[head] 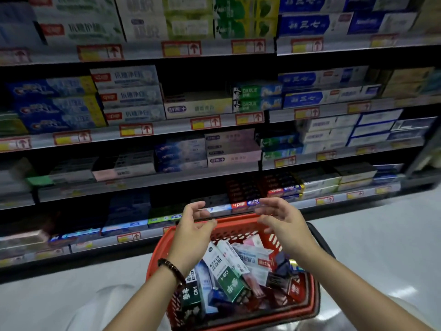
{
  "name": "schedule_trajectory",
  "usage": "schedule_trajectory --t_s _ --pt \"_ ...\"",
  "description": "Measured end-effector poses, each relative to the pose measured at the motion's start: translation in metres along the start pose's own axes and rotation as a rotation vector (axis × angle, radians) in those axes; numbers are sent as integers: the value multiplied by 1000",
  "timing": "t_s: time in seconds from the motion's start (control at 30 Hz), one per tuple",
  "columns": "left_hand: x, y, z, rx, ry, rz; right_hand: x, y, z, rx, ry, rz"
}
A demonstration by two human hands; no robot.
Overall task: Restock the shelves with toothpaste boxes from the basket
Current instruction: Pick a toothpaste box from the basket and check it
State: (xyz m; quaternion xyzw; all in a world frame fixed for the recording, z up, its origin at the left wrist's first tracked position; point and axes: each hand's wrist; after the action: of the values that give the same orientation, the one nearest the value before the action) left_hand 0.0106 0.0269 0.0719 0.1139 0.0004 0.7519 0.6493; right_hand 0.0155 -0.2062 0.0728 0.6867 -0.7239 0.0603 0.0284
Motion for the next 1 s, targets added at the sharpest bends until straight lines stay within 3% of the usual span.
schedule_trajectory --t_s 0.67,1.0 --pt "-29 21 -70 200 -136 -108 -4 26 95 -205 43 30" --pt "-35 27 -81 248 -202 -158 -4 31 108 -246 117 17"
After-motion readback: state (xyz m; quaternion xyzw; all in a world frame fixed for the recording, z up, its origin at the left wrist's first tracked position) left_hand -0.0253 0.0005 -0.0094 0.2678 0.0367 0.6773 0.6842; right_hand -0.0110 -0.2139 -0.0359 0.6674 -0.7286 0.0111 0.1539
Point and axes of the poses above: each hand's wrist, its own y-axis away from the middle knuckle, its own x-axis out of the back of the hand, z = x × y, and after that the axes turned 5 degrees about x, right-handed
